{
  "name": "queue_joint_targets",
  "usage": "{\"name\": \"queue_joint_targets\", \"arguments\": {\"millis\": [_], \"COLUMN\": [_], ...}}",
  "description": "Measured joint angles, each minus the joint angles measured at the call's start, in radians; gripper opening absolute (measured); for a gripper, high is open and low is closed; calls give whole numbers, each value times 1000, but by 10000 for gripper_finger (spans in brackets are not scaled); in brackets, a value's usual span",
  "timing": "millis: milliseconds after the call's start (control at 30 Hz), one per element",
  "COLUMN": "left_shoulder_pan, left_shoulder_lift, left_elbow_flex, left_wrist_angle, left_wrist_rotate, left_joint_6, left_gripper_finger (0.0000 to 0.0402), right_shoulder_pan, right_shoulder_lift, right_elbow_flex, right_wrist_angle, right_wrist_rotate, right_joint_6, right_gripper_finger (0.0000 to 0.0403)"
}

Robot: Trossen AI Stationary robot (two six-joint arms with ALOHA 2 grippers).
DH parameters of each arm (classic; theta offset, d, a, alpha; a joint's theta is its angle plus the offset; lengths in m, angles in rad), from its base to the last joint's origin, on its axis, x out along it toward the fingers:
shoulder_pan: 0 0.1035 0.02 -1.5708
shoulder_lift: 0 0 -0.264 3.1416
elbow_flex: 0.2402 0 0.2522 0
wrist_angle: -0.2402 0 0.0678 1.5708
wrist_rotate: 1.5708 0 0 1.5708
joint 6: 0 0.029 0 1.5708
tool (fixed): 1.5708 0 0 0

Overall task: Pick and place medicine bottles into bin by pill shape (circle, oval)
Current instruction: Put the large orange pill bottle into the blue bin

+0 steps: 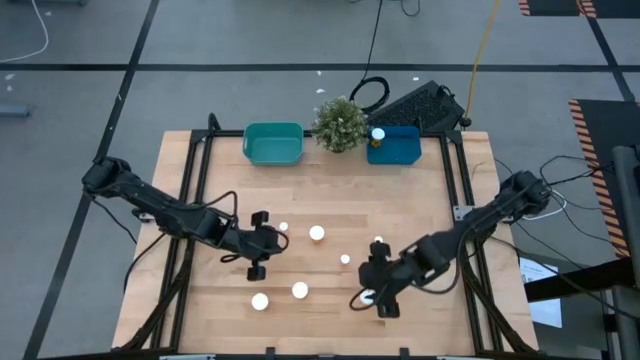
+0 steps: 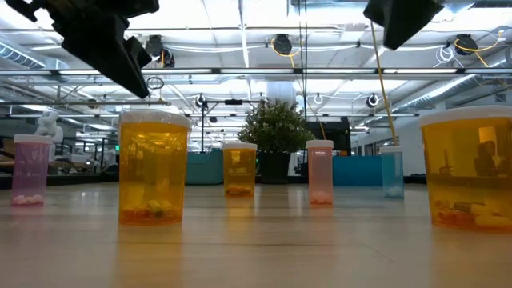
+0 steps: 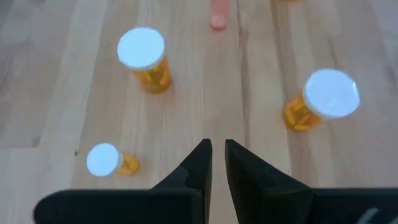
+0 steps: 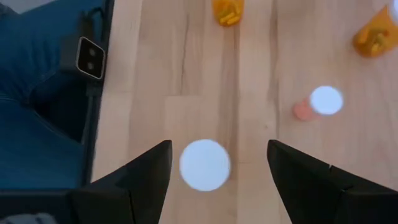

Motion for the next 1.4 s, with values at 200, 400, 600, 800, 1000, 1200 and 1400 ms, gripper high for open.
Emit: {"name": "queue_joint_targets", "arguments": {"millis": [200,400,600,800,1000,1200,1400], "left_shoulder_pan": [-7,-6,-5,-5,-5,-5,-5], "left_shoulder_lift": [0,0,0,0,0,-1,-1], "left_elbow_flex": [0,0,0,0,0,0,0], "left_wrist_angle": [29,54,60,60,61,74,75], "left_wrist_rotate": [-8,-8,-8,-8,-8,-8,-8], "left_joint_6": [-2,13,21,24,32,37,43], "left_gripper_finger": [49,49,49,49,49,49,49], "right_shoulder_pan": [13,13,13,11,9,7,-5], "right_shoulder_lift": [71,117,146,182,197,229,236], "right_elbow_flex": [28,28,28,28,28,28,28], "right_wrist_angle": [-31,-59,-59,-50,-27,-23,-23], "right_wrist_rotate": [-25,-29,-56,-57,-83,-94,-104], "right_joint_6": [60,69,73,51,41,30,24], "right_gripper_finger": [258,262,280,301,299,298,297]}}
